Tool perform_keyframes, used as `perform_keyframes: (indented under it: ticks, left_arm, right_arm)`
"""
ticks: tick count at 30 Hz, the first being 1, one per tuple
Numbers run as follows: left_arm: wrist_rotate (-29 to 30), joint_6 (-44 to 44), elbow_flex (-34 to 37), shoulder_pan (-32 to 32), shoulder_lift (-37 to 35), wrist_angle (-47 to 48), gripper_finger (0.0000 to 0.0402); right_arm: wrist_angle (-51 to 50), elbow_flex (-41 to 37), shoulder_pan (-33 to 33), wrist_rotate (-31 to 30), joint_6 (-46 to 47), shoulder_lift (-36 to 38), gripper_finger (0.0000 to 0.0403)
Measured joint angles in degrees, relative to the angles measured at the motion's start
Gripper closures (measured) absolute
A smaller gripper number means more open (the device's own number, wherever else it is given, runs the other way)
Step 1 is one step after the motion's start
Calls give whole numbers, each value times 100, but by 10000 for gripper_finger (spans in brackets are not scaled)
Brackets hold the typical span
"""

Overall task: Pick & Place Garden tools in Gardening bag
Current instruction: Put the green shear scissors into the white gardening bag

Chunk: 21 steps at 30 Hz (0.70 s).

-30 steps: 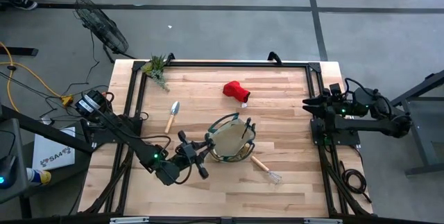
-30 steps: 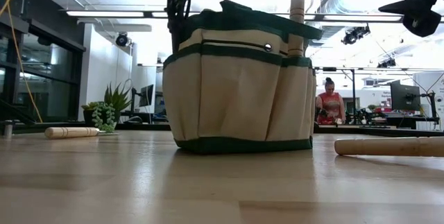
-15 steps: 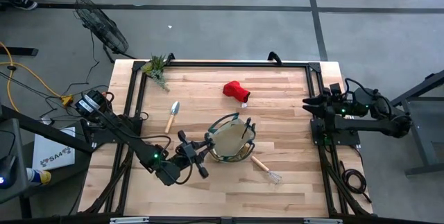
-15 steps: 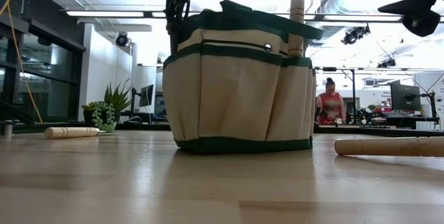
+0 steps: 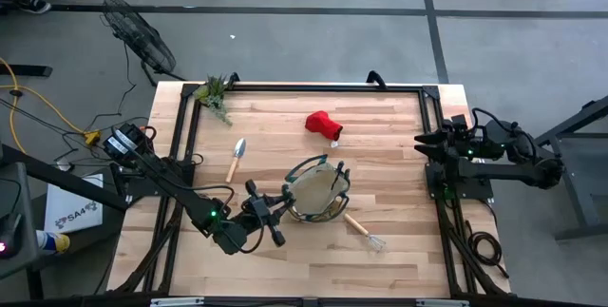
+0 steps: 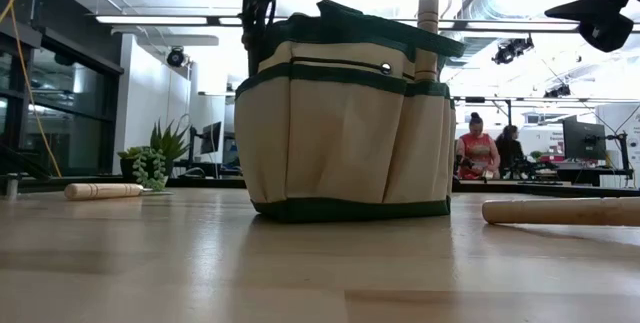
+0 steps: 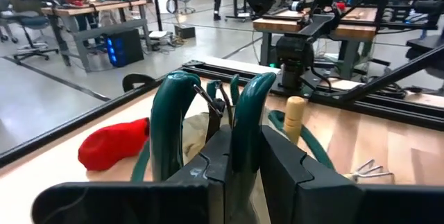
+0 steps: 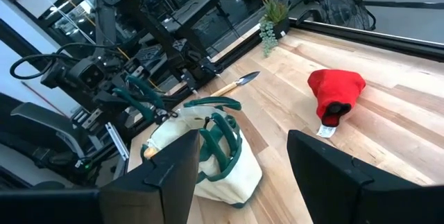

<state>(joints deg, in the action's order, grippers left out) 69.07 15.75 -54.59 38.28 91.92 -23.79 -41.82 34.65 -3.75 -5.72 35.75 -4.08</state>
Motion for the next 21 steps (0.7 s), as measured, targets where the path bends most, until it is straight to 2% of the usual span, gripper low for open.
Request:
perform_keyframes:
  ticks: [13,17,21]
  left_arm:
    - [-500,447,-9,-4,94,110,358]
    - [-264,426,-9,-2,94,125,358]
    - [-430,677,-9,-2,94,122,358]
  right_arm:
    - [-2,0,0,-15,-2,2,192]
    - [-2,1,0,-15,-2,2,192]
    - [-5,2,2,-13,16,2,192]
